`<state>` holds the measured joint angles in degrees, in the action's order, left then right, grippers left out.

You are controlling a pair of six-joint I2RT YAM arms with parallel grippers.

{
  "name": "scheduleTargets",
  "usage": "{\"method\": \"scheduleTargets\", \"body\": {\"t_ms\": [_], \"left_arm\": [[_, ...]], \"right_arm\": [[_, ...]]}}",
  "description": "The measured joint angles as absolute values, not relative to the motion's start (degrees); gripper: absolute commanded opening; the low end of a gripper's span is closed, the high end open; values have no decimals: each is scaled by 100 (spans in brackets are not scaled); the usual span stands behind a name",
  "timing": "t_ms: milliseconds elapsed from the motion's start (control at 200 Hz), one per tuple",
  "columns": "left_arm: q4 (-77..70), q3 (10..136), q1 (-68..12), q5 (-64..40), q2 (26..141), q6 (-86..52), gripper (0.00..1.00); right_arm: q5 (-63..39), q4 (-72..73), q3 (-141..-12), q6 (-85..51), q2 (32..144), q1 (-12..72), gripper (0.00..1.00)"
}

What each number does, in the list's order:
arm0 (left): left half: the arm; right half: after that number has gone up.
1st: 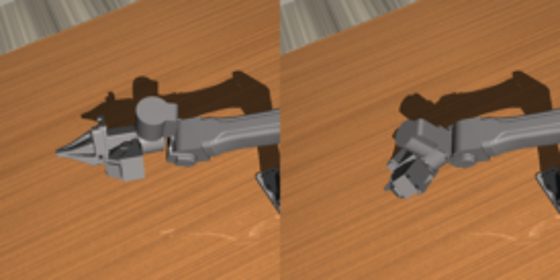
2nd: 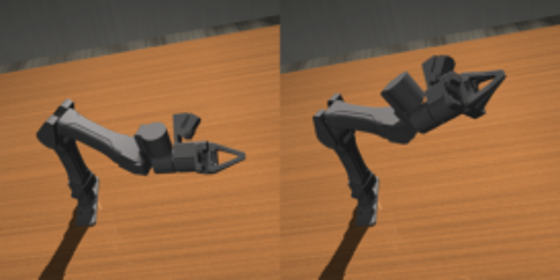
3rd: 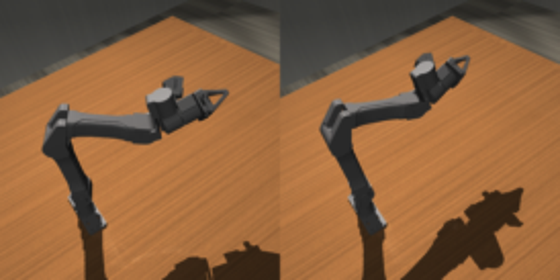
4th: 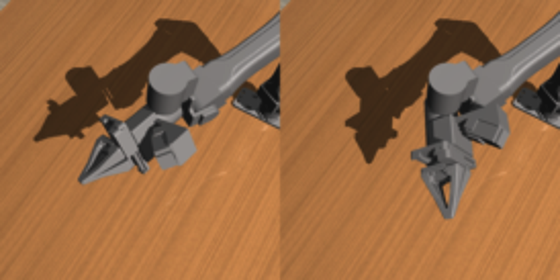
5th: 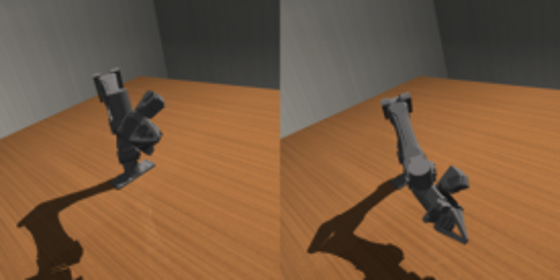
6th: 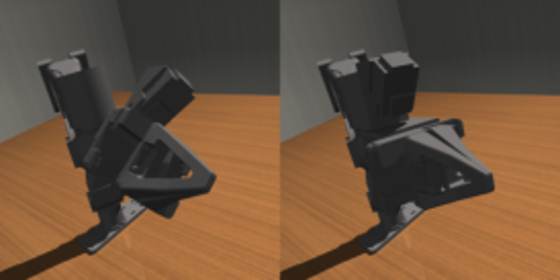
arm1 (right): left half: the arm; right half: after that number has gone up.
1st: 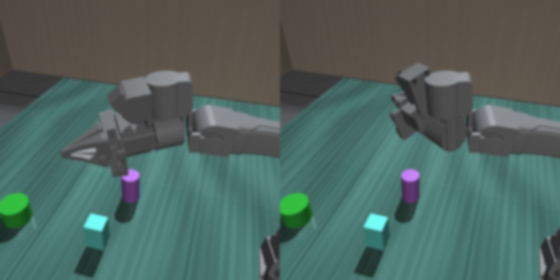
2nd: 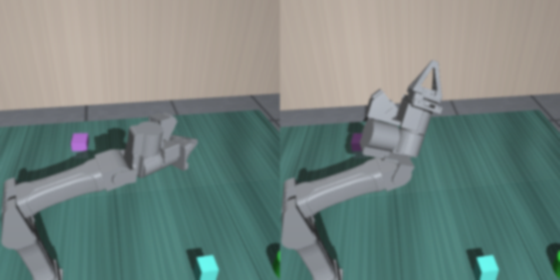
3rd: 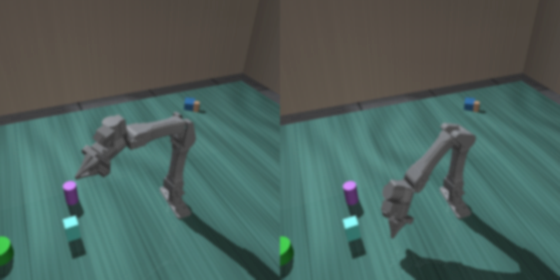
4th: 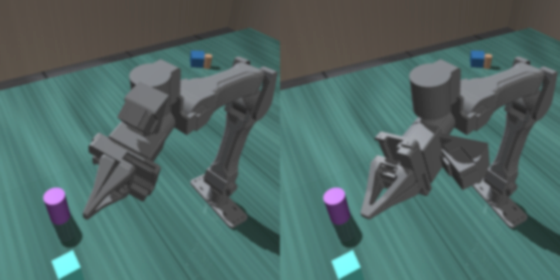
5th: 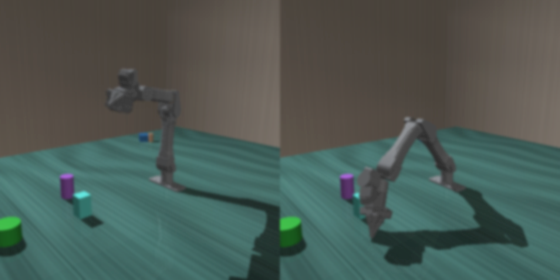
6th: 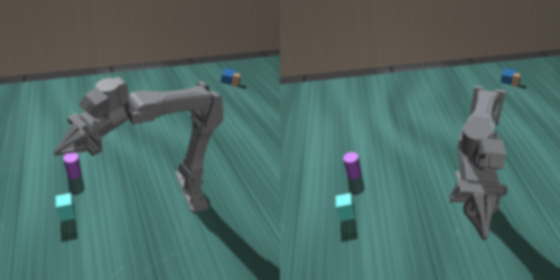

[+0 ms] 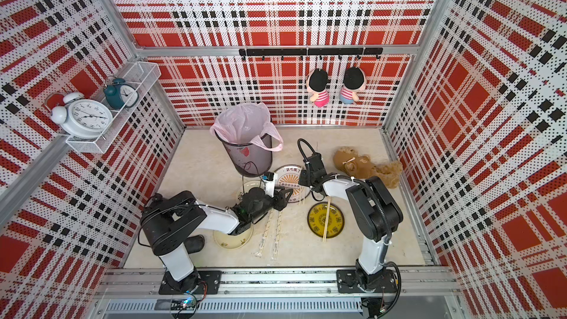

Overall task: Remove the packaging of disposable chopsticks
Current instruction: Place the chopstick on the plate.

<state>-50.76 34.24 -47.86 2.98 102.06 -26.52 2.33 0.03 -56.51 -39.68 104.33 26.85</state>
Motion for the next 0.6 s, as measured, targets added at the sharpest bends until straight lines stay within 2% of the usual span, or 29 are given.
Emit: {"method": "scheduleTargets", "body": {"t_ms": [215, 376, 596], "left_arm": [[-5107, 3551, -4781, 207, 10416, -2657, 53], [-5120, 3579, -4781, 176, 10433, -2657, 53], [-5142, 3579, -4781, 169, 10433, -2657, 53]], "right_arm": [[217, 16, -5747, -3940, 10506, 2685, 7], [215, 16, -5747, -3907, 10510, 2685, 16], [220, 19, -5734, -3861, 10508, 2685, 22]]}}
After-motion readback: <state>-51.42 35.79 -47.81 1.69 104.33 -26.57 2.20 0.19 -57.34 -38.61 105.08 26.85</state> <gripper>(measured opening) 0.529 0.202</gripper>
